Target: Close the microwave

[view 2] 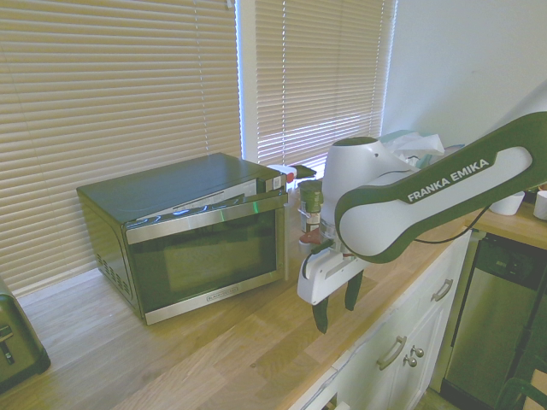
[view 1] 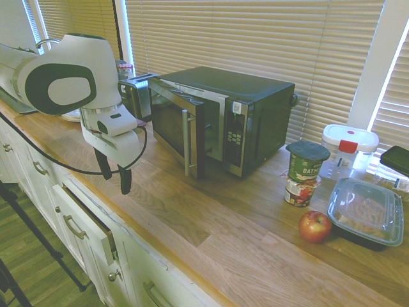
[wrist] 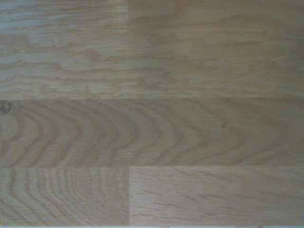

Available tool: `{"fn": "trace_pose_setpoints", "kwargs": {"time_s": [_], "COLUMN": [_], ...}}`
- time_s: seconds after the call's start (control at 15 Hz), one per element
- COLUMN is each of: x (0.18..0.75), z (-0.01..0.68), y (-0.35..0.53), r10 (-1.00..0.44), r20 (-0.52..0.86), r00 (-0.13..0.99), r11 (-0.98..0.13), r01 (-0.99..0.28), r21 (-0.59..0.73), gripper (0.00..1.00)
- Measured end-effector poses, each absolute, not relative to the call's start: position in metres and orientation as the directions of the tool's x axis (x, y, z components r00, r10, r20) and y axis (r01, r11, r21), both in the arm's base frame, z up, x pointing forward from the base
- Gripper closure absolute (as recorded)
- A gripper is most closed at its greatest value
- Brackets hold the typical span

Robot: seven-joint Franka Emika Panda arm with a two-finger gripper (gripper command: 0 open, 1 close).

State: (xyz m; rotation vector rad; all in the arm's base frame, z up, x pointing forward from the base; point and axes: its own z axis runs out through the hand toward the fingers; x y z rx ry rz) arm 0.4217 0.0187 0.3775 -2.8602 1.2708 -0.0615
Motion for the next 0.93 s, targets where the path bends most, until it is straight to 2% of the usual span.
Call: {"fn": "trace_pose_setpoints", "kwargs": {"time_s": [0.2,0.47,0.93], "x": [0.424,0.439,0.500], "z": [0.378,0.399,0.449], "y": [0.019,0.022,0.038], "r10": [-0.741,-0.734,-0.734], "r20": [0.037,0.068,0.107], "r00": [0.670,0.676,0.671], "r11": [-0.671,-0.678,-0.676], "r01": [-0.740,-0.721,-0.707], "r21": [-0.040,-0.141,-0.206], "gripper": [0.00,0.00,0.00]}}
